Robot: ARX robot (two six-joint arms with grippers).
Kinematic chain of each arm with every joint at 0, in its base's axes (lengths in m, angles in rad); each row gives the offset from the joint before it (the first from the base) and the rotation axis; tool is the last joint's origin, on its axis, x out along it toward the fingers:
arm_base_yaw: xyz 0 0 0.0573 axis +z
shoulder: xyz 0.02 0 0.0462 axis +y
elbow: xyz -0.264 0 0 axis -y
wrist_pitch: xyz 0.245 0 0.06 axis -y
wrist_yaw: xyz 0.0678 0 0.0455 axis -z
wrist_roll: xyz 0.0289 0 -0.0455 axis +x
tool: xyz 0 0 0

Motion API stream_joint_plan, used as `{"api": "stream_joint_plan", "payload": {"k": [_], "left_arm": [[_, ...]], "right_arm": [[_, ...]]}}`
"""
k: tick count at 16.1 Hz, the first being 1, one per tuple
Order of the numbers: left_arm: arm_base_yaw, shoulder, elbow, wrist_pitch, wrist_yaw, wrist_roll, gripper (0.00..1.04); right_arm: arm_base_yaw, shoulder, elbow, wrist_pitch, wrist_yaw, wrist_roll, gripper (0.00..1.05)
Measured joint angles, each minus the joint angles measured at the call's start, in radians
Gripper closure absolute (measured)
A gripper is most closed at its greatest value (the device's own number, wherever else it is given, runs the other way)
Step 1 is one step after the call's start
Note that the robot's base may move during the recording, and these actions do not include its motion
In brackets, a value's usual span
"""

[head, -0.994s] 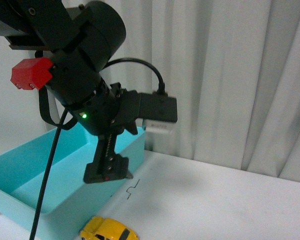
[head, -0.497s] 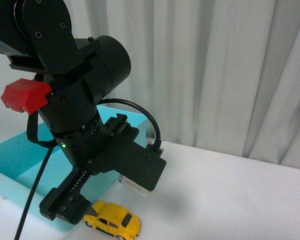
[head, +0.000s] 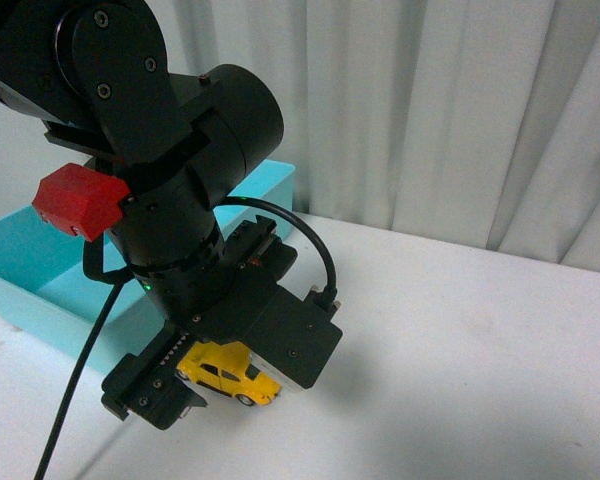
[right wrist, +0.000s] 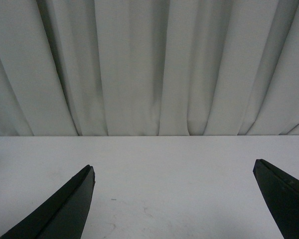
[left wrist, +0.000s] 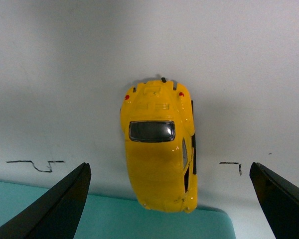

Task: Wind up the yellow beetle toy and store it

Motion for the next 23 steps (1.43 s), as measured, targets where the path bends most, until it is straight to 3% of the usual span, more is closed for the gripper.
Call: {"api": "stream_joint_plan", "payload": {"k": [5, 11, 14, 23], "left_arm": [[0.03, 0.068, 0.0, 0.039, -0.04, -0.15, 0.07], [0.031, 0.118, 0.001, 0.103, -0.031, -0.139, 0.07], [0.034, 0.134, 0.001, 0.138, -0.053, -0.158, 0.33], [0.032, 0.132, 0.001, 0.147, -0.056, -0.169, 0.61]], "right_arm": [[0.0, 0.0, 0.0, 0.0, 0.0, 0.0, 0.07], [0.0, 0.0, 0.0, 0.0, 0.0, 0.0, 0.07], [0.0, 0.0, 0.0, 0.0, 0.0, 0.0, 0.07], [0.0, 0.0, 0.0, 0.0, 0.0, 0.0, 0.07]]}}
